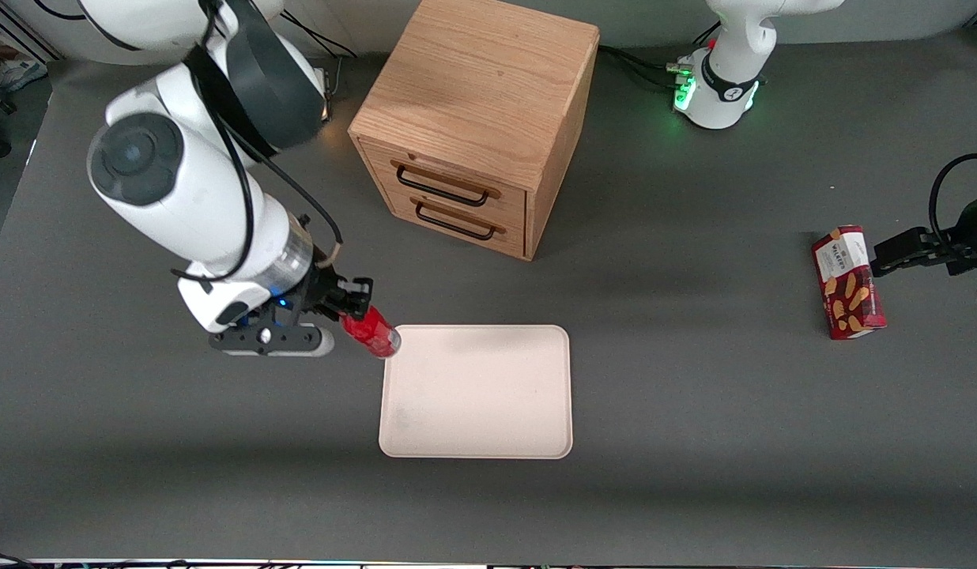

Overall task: Place coke bottle on tray
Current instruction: 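Carry the bottle over to the edge of the white tray, then lower the bottle upright onto the tray and open the right gripper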

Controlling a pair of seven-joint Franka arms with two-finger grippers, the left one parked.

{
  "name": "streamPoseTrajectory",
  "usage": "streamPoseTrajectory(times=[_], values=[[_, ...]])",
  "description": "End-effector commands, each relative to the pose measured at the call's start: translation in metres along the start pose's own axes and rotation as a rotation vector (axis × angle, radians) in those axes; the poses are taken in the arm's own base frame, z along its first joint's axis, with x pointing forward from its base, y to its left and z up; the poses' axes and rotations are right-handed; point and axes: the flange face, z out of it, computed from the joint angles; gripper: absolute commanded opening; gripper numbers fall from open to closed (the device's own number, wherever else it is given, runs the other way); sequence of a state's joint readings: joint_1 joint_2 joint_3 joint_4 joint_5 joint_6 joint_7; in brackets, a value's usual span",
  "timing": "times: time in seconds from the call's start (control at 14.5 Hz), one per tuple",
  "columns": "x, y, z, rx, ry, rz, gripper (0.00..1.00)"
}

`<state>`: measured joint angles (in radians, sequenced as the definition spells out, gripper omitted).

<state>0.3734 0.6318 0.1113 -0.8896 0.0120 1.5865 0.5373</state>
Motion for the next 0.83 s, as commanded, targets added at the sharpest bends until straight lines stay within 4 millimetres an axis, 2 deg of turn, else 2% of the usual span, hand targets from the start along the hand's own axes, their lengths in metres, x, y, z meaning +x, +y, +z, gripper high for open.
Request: streamPoseTrajectory(times=[0.0,0.28,0.48,0.76], values=[[0.015,-0.003,0.030,0.008,-0.003,0.021,0.00],[0.028,0.001,0.083,-0.018,-0.046,0.035,0.00],[0.037,0.007,0.133,-0.044,-0.063,0.044,0.00],[0.041,0.010,0.177,-0.071,-0.044,0.038,0.00]])
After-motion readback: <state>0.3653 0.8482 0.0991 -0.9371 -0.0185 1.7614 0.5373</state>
